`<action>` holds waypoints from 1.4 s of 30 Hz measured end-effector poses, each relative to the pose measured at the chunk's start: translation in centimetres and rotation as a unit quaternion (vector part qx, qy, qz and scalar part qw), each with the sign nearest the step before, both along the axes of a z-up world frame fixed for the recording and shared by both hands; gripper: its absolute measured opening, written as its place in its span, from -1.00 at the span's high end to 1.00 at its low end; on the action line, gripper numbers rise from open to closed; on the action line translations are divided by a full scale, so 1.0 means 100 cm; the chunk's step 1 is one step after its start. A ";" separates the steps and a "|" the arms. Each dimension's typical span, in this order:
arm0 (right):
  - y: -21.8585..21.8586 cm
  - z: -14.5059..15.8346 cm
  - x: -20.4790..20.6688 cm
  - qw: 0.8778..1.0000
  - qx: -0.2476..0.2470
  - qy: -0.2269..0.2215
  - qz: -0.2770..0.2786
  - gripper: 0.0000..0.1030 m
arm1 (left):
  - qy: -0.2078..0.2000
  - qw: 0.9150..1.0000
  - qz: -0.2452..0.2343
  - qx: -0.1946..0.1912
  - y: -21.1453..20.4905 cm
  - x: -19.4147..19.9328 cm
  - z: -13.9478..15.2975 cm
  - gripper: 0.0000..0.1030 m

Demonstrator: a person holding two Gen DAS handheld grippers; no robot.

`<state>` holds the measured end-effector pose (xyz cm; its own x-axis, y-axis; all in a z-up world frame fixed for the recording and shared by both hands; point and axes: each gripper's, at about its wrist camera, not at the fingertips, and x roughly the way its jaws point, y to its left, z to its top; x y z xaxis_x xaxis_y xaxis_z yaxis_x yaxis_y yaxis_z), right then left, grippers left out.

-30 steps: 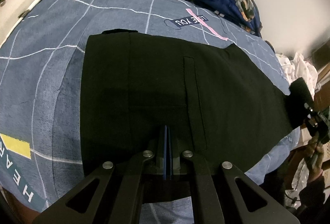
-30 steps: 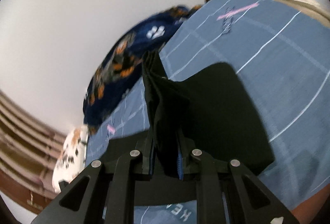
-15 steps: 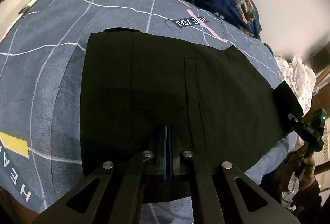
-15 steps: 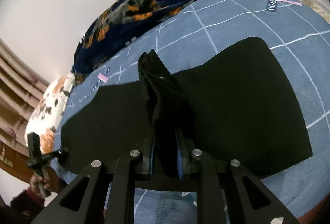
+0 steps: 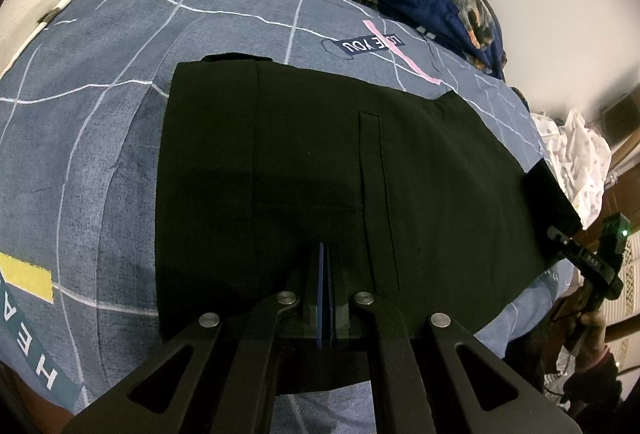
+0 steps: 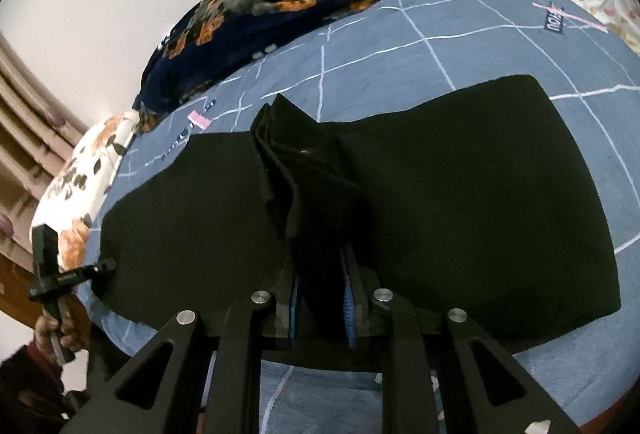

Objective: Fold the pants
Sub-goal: 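Lay the leg ends onto the pants and open the right gripper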

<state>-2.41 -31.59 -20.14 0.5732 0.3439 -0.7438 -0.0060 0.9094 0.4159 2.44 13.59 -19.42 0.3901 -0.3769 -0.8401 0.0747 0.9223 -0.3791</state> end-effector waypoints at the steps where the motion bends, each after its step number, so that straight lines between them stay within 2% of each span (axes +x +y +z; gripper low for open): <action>1: 0.001 0.000 0.001 1.000 -0.003 0.000 0.002 0.64 | 0.000 1.000 0.000 -0.001 0.000 0.000 0.000 0.95; 9: 0.011 -0.002 0.003 1.000 -0.021 0.003 0.008 0.61 | 0.000 1.000 0.003 -0.005 0.001 0.000 -0.001 0.95; 19: 0.030 -0.002 0.003 0.997 -0.069 -0.001 0.022 0.50 | 0.005 1.000 0.006 -0.013 0.003 0.001 0.000 0.95; 28: 0.031 -0.003 0.002 0.997 -0.073 -0.003 0.027 0.50 | 0.006 1.000 0.007 -0.013 0.002 0.002 -0.001 0.95; 31: 0.030 -0.003 0.002 0.998 -0.058 -0.003 0.032 0.40 | 0.006 1.000 0.007 -0.015 0.003 0.002 -0.001 0.95; 36: 0.033 -0.003 0.001 0.998 -0.027 -0.003 0.054 -0.03 | 0.007 1.000 0.007 -0.019 0.003 0.002 -0.001 0.95; 38: 0.034 -0.002 0.000 0.998 -0.023 -0.002 0.063 -0.10 | 0.007 1.000 0.007 -0.019 0.004 0.002 -0.002 0.95; 42: 0.028 -0.004 -0.001 0.997 0.017 0.012 0.079 -0.19 | 0.008 1.000 0.007 -0.023 0.004 0.003 -0.002 0.95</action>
<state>-2.49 -28.82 -20.53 0.4922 0.4526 -0.7435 -0.1367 0.8838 0.4475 2.73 14.04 -19.64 0.3816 -0.4094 -0.8287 0.0557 0.9051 -0.4215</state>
